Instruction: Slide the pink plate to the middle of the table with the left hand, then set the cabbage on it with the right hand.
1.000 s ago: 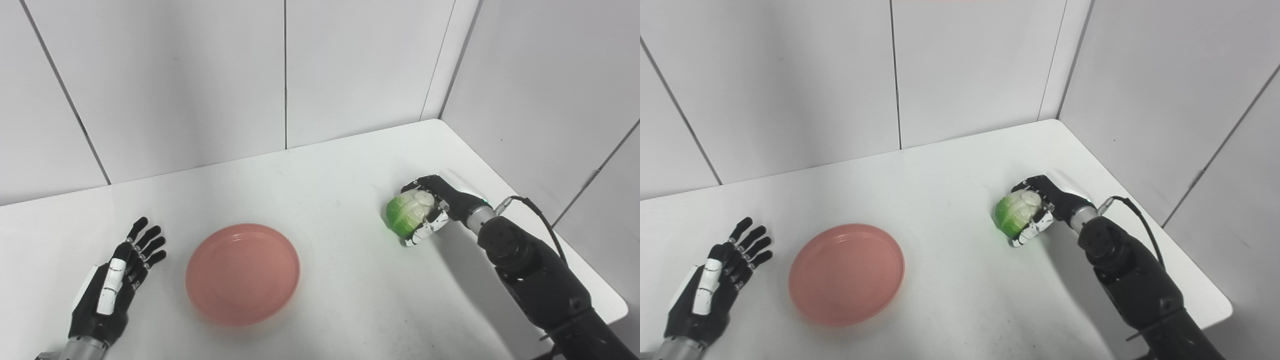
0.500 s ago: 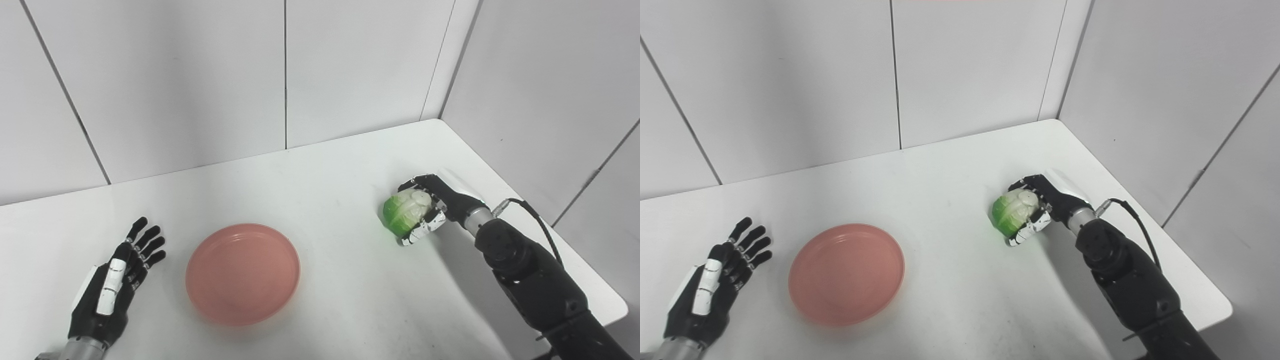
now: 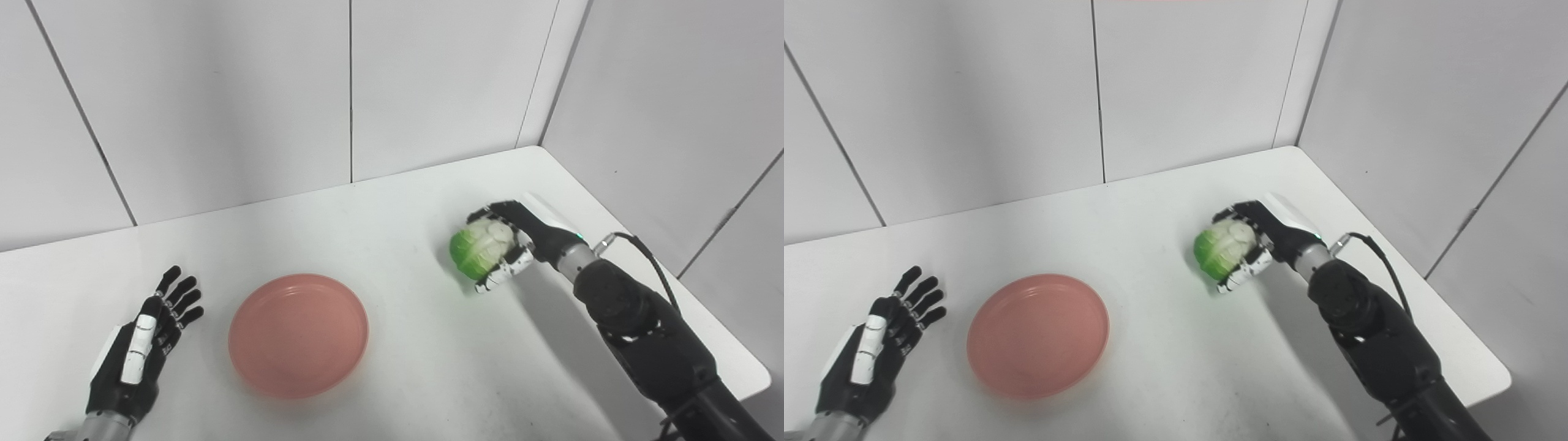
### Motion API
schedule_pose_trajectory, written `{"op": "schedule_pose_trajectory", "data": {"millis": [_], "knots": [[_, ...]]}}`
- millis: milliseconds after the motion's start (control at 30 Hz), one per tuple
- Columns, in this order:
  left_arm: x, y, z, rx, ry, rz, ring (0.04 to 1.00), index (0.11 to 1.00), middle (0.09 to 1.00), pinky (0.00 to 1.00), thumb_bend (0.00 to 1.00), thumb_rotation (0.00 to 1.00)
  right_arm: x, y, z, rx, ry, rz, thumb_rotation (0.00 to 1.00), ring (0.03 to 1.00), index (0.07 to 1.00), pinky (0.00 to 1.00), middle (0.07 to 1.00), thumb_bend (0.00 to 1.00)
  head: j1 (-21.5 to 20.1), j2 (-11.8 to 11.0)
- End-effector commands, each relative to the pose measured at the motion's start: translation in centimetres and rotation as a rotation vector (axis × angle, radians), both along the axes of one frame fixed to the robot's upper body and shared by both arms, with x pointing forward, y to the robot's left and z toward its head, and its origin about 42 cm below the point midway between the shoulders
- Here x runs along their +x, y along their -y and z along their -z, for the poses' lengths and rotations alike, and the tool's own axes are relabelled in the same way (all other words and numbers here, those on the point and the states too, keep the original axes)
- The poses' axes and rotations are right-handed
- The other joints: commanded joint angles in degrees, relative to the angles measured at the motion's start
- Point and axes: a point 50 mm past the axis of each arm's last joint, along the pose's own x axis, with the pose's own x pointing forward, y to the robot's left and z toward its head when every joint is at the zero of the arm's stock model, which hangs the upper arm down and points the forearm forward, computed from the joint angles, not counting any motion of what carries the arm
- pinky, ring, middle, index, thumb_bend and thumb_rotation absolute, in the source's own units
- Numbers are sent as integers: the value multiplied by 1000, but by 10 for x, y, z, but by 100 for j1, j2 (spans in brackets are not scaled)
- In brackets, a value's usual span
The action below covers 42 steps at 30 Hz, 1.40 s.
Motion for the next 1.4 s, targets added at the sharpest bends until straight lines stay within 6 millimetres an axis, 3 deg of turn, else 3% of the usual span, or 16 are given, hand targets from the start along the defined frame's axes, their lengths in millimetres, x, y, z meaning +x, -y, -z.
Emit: {"op": "schedule_pose_trajectory", "data": {"millis": [0,200,367,567,800,1067,1367], "knots": [[-12,-4,19,47,-112,-21,939,946,943,953,808,918,4,-6,-31,-15,75,-32,0,464,512,450,461,527,39,-7],[-11,7,16,65,-91,-17,937,952,944,960,802,951,5,-30,-48,-17,78,-103,0,463,505,464,467,528,237,-7],[-12,17,14,68,-83,-19,939,953,950,924,757,989,14,-52,-55,21,82,-198,0,443,514,407,461,525,423,6],[-15,33,10,59,-89,-44,915,935,928,887,754,973,28,-92,-63,49,73,-304,0,436,510,393,465,526,850,36],[-17,49,7,114,-76,-30,914,939,935,890,740,1000,41,-131,-60,108,78,-433,0,438,510,420,463,526,1369,77],[-15,65,4,111,-66,-24,904,941,927,855,680,1000,48,-181,-57,177,49,-527,0,441,510,386,464,524,1804,119],[-13,77,2,88,-69,-15,916,949,941,886,656,1000,57,-204,-36,159,23,-568,0,451,502,409,469,527,1975,208]]}}
